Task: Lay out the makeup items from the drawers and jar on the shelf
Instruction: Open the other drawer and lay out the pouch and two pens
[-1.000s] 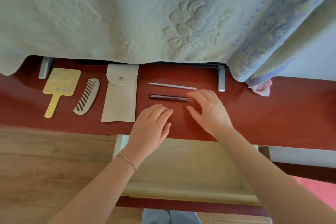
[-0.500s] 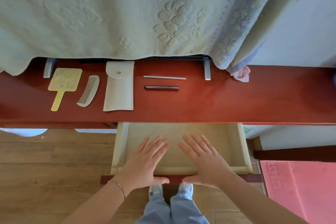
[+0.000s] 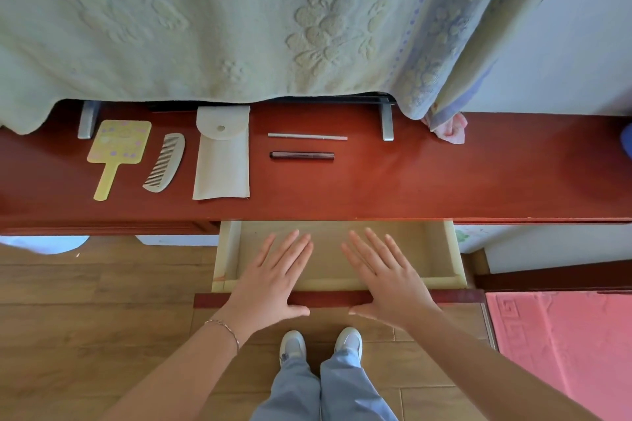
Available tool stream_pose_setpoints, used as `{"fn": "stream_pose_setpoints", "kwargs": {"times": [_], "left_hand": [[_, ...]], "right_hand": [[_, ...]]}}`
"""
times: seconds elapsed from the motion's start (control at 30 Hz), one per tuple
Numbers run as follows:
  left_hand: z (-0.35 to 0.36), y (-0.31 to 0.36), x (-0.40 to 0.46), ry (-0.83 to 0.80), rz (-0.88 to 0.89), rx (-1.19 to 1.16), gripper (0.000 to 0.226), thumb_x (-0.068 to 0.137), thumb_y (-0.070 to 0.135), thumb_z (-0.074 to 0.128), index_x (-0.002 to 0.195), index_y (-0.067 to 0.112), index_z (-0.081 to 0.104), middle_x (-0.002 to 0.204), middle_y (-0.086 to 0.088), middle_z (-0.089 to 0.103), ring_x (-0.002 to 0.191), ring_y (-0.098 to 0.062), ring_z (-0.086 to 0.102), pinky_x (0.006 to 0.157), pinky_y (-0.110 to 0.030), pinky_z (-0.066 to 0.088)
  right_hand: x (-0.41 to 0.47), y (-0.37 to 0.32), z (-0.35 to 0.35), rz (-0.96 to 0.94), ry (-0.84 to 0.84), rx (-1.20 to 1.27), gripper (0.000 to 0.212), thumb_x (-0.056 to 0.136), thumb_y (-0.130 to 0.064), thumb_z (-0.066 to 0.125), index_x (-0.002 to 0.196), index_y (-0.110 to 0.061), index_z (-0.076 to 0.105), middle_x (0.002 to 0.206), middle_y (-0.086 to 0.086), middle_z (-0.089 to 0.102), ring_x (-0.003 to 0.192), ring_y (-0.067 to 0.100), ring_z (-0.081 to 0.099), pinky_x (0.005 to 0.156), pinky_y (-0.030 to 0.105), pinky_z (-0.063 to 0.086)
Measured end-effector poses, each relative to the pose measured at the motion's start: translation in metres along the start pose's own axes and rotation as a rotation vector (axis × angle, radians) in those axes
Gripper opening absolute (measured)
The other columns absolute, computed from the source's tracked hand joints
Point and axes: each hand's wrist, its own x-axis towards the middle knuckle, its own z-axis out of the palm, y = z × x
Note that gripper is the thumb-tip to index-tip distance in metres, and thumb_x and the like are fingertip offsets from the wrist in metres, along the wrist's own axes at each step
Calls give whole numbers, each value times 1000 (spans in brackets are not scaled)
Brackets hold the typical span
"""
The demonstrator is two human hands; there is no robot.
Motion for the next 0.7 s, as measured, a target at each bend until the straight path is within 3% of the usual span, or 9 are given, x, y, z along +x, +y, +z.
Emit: {"fn": "stream_pose_setpoints", "kwargs": {"times": [0.17, 0.33, 0.53, 0.63, 0.7], "left_hand": [[-9, -5, 22, 82, -8, 67, 103, 64, 52, 76, 140, 3, 27, 148, -14, 33, 137, -29, 27, 109, -51, 27], [-9, -18, 40, 93, 1, 89, 90, 68, 45, 75, 139, 4, 36, 145, -12, 38, 133, -27, 36, 108, -47, 26], [-3, -23, 51, 237, -20, 69, 62, 74, 30, 74, 128, 11, 50, 129, -6, 54, 119, -22, 48, 97, -42, 39], [2, -25, 58, 361, -18, 38, 47, 76, 16, 72, 120, 13, 55, 121, -3, 57, 110, -20, 48, 89, -38, 37], [6, -28, 63, 393, -23, 27, 49, 74, 6, 71, 119, 16, 54, 120, -1, 53, 106, -20, 49, 85, -38, 36]], "right_hand": [[22, 8, -9, 80, 98, -64, 118, 52, -65, 74, 145, -14, 23, 152, 7, 28, 139, 29, 21, 112, 48, 17], [41, 18, -12, 102, 155, -103, 112, 51, -63, 76, 141, -11, 34, 146, 7, 40, 134, 28, 37, 109, 49, 29], [56, 27, -5, 102, 281, -107, 90, 53, -53, 81, 129, -15, 52, 130, 3, 57, 118, 26, 54, 99, 43, 44], [65, 26, -4, 131, 343, -105, 78, 54, -47, 82, 121, -18, 54, 122, 2, 60, 109, 26, 57, 90, 41, 49], [70, 25, -3, 149, 364, -129, 72, 57, -44, 81, 119, -20, 53, 120, 2, 60, 105, 26, 57, 87, 40, 48]]}}
